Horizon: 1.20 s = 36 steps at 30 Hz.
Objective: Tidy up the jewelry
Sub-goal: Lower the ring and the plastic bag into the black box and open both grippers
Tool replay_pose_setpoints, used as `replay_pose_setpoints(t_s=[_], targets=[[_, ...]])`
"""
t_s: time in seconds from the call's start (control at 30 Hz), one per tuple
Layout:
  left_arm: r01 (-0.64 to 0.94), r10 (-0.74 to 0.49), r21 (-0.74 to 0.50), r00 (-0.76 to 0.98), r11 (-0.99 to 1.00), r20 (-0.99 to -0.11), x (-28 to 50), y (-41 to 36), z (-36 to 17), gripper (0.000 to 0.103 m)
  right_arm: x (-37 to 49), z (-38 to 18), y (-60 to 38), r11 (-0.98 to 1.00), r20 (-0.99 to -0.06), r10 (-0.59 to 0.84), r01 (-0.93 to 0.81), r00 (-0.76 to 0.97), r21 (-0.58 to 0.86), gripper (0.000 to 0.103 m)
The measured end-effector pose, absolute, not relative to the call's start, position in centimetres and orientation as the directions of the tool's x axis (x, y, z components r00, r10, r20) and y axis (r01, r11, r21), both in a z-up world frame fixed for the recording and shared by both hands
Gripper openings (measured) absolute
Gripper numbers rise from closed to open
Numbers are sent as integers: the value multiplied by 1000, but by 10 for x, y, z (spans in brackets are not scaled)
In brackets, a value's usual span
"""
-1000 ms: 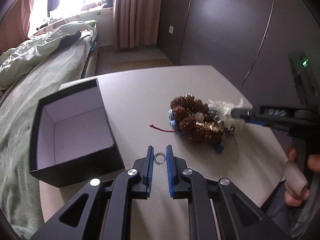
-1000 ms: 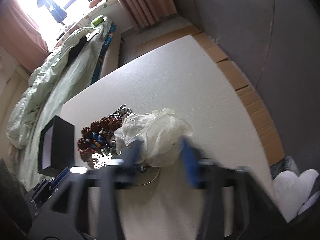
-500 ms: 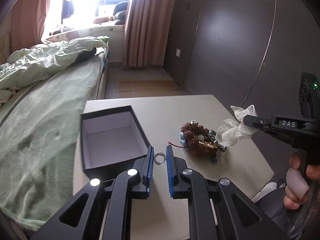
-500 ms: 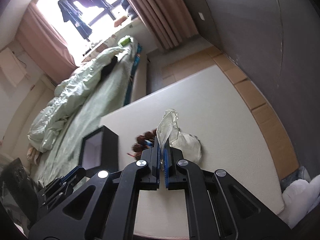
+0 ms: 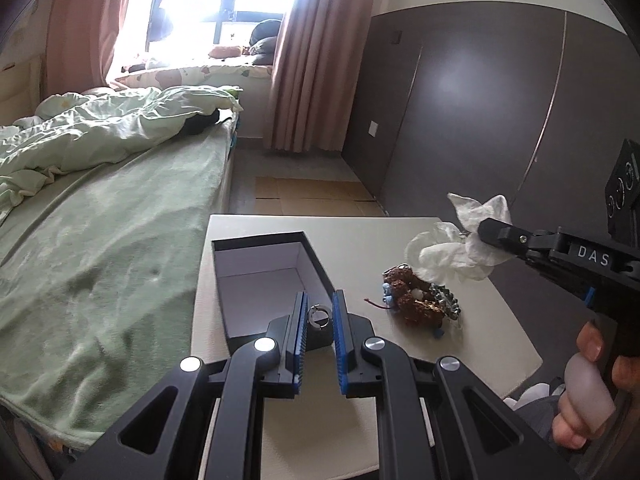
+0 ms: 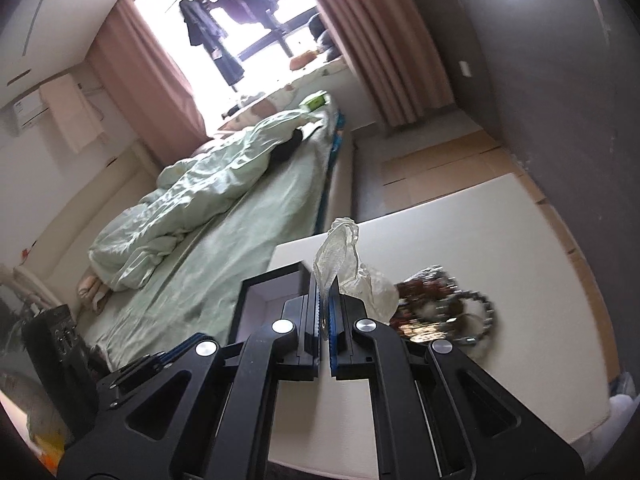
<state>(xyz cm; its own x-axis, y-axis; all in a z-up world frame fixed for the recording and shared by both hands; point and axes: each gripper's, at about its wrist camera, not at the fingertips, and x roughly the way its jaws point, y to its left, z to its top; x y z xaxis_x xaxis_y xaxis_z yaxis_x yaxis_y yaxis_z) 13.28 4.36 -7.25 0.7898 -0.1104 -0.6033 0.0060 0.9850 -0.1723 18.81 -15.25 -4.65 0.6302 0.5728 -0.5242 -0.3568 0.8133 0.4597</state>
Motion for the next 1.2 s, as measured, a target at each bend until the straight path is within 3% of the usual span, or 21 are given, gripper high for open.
replay_pose_setpoints(t_s=[0.33,0.53,0.57,0.6,0.63,0.7,0.83,1.2], targets=[[-42,-93,-205,791,978,-604,130,64,-71,11,196,-44,-101,753,-516,658,-461,549,470,5],[-69,-89,-230,786,971,-612,133,73,-73,11,220,-54,-67,675,-554,735,-505,391,538,7],[-71,-90,-234,784,970,-614,134,74,-73,11,224,-59,-61,685,-589,721,-497,365,532,10],[-73,-91,-236,782,969,-616,137,75,-74,11,227,-62,-58,698,-613,706,-492,355,519,30],[-75,-89,-233,776,970,-624,140,75,-75,11,227,-64,-58,720,-635,682,-486,363,496,58],[-79,-85,-223,764,972,-639,148,75,-79,11,223,-61,-65,746,-626,659,-471,417,471,79],[-82,-92,-229,745,970,-661,165,78,-85,11,221,-58,-86,764,-609,643,-434,464,477,80],[-53,-106,-209,730,976,-675,190,64,-93,11,215,-71,-153,887,-688,458,-235,563,398,80]])
